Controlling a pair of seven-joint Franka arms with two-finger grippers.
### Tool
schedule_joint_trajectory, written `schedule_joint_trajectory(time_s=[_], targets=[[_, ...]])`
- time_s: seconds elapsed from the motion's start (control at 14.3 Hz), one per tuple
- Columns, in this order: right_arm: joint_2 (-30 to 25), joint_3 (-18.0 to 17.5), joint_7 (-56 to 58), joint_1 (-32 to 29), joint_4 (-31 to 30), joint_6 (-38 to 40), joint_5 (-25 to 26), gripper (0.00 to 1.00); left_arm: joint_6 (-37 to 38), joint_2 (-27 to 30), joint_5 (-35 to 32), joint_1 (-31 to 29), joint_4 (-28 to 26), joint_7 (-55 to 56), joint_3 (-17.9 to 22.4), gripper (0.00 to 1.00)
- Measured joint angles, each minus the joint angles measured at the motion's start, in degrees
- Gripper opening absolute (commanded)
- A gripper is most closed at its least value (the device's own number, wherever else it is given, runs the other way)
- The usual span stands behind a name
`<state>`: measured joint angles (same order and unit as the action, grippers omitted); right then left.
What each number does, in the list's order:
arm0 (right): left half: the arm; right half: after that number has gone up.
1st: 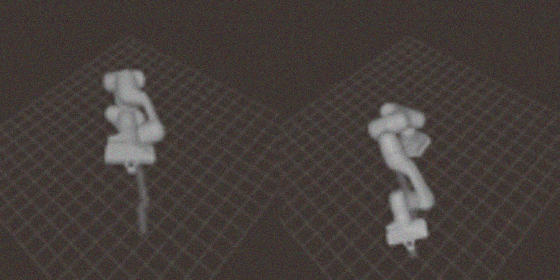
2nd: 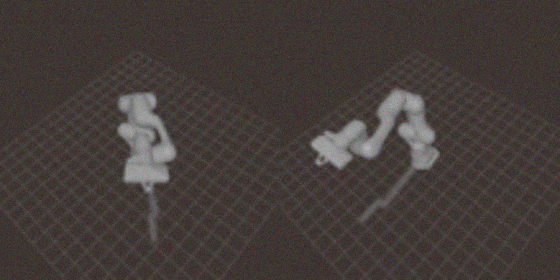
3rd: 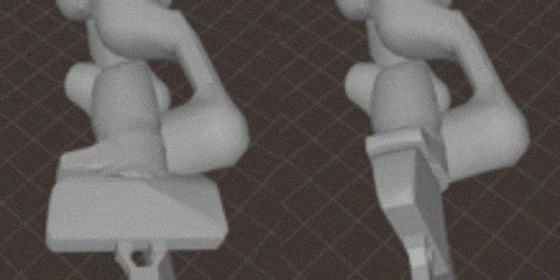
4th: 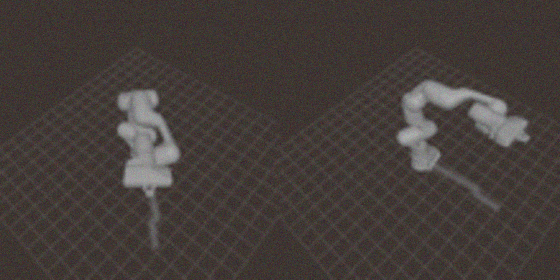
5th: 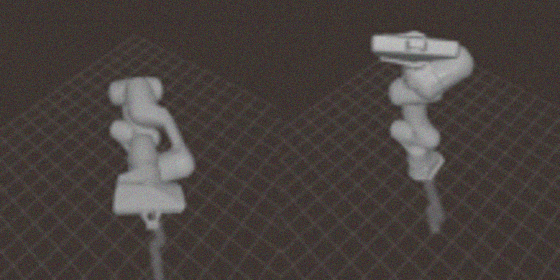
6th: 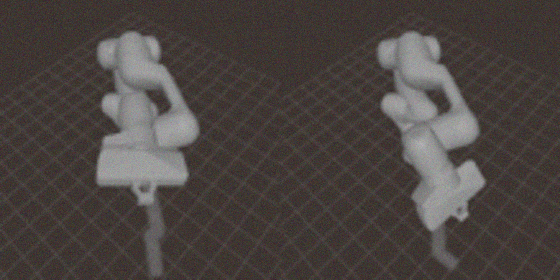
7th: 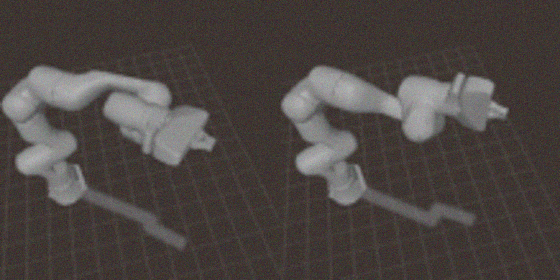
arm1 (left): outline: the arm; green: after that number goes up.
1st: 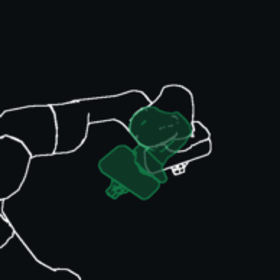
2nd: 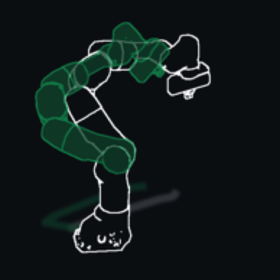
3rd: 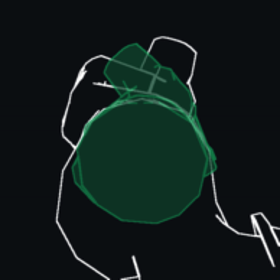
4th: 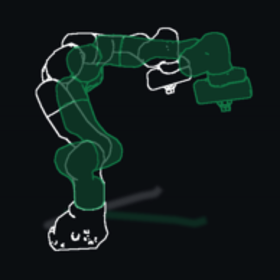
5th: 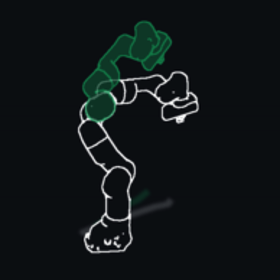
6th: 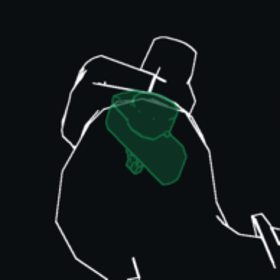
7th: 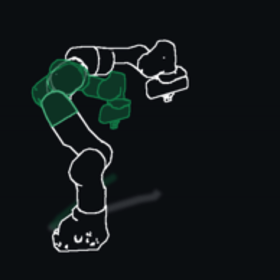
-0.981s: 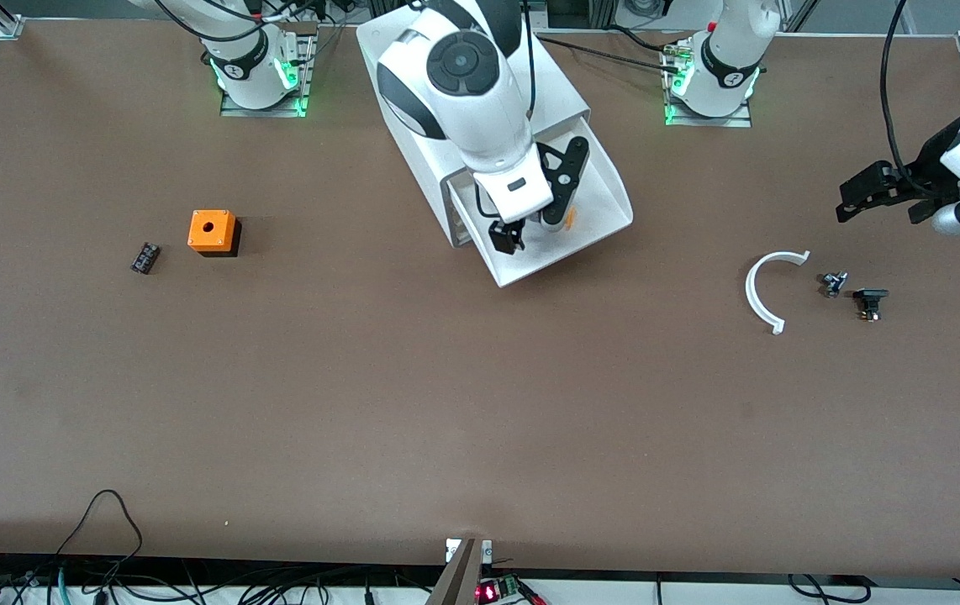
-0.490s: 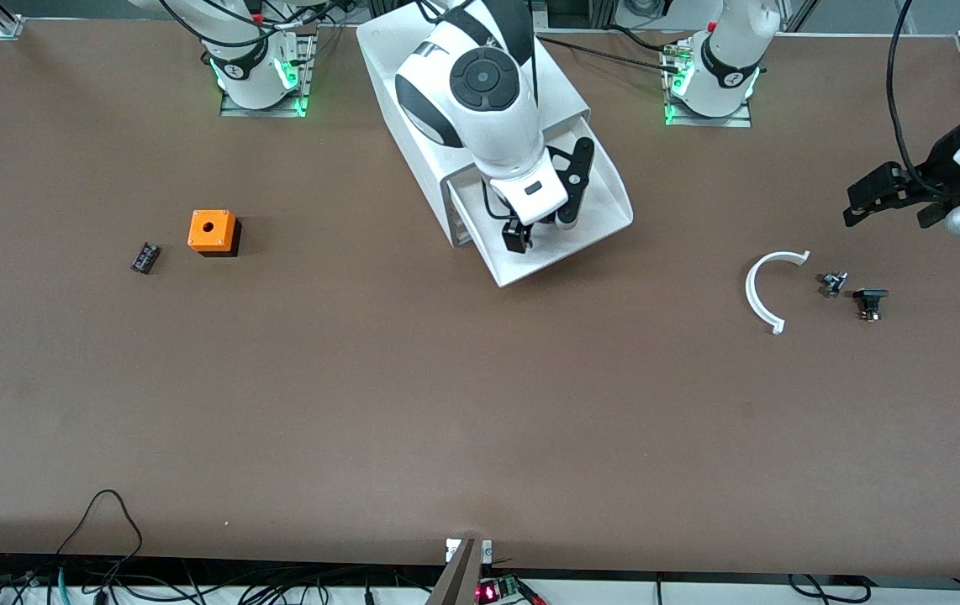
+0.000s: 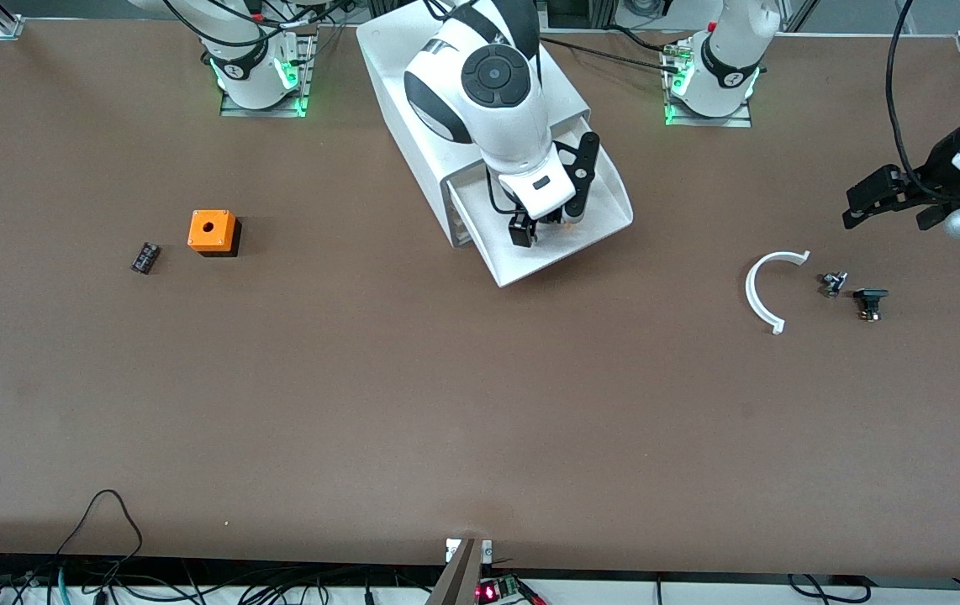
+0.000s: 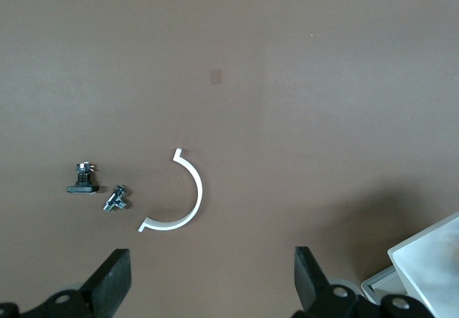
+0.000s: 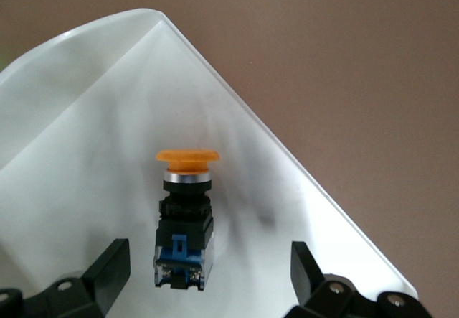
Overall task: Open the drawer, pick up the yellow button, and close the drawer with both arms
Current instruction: 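Grasp the yellow-capped button with the right gripper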
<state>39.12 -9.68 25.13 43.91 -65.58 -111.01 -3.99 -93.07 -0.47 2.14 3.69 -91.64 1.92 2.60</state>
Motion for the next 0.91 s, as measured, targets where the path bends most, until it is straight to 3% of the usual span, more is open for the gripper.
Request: schedule_joint_trajectory(time_s=[0.42, 0.63, 0.91], targets=[[0.9, 0.0, 0.0, 1.2, 0.0, 0.5, 0.0, 0.99, 0.0, 0.0, 0.0, 0.0, 0.0, 0.0, 0.0, 1.0], [1.1, 0.0, 0.0, 1.3, 0.0, 1.6, 0.0, 0.94, 0.0, 0.0, 0.0, 0.0, 0.0, 0.0, 0.0, 1.0], [1.8, 0.0, 0.0, 1.8, 0.0, 1.7, 0.0, 0.69, 0.0, 0.0, 0.0, 0.0, 0.0, 0.0, 0.0, 1.0]])
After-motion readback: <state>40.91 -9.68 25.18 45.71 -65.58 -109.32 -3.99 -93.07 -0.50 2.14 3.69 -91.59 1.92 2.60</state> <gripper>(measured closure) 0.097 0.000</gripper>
